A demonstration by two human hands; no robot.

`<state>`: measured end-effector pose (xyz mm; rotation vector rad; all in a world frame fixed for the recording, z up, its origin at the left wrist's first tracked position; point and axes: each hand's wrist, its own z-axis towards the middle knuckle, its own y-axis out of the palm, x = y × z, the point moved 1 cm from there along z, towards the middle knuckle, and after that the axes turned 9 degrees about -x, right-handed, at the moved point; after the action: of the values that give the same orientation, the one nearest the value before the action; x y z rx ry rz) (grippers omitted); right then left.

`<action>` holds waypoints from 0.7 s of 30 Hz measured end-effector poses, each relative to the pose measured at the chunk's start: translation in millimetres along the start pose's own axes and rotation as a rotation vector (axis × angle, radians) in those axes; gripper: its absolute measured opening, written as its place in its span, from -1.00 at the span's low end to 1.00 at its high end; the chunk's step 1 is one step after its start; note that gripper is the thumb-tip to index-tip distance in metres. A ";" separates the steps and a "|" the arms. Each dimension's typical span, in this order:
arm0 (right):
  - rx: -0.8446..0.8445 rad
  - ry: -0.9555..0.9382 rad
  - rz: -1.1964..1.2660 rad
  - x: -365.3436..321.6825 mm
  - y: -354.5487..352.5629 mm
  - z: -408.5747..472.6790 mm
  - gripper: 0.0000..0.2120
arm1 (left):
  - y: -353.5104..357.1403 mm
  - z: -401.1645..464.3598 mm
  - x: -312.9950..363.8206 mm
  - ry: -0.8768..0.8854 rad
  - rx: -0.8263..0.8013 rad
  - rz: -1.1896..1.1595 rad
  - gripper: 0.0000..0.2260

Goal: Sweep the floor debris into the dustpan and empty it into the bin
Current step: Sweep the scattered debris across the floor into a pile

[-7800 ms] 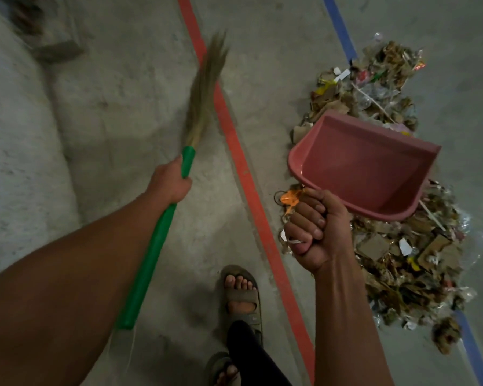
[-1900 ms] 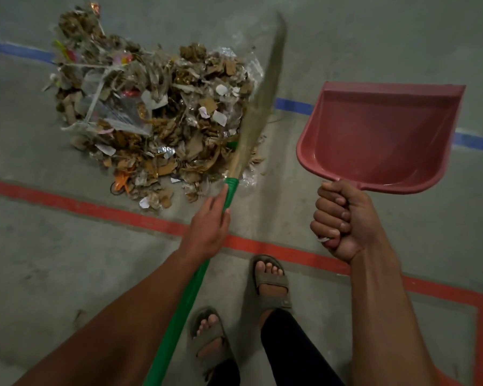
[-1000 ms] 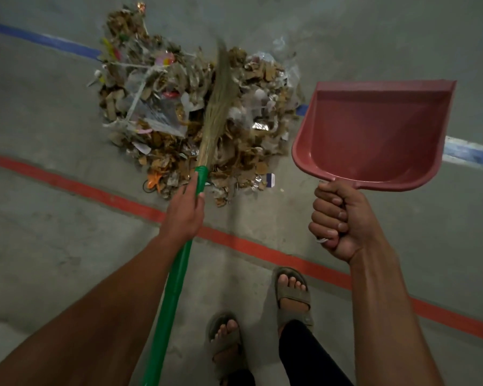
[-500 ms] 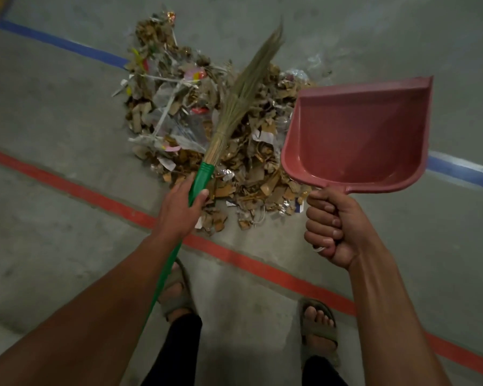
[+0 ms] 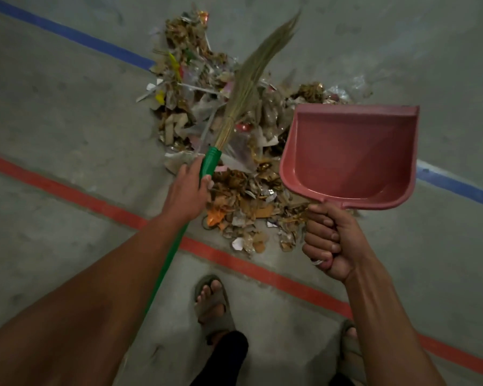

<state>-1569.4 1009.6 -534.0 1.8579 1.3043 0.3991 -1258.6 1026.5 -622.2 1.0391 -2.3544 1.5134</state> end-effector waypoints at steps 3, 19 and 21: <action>-0.042 -0.006 0.024 10.1 38.4 34.0 -0.60 | -45.6 9.8 -28.9 0.003 0.014 -0.006 -0.49; -0.221 0.004 0.055 6.1 120.5 195.8 -0.59 | -166.3 190.7 -70.4 -0.265 0.242 0.070 -0.57; -0.229 0.004 0.034 -7.9 117.6 213.9 -0.57 | -167.7 217.5 -69.5 -0.355 0.240 0.032 -0.56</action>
<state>-1358.5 893.7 -575.5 1.6892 1.1788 0.5471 -1052.4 832.7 -634.7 1.4388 -2.4625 1.7860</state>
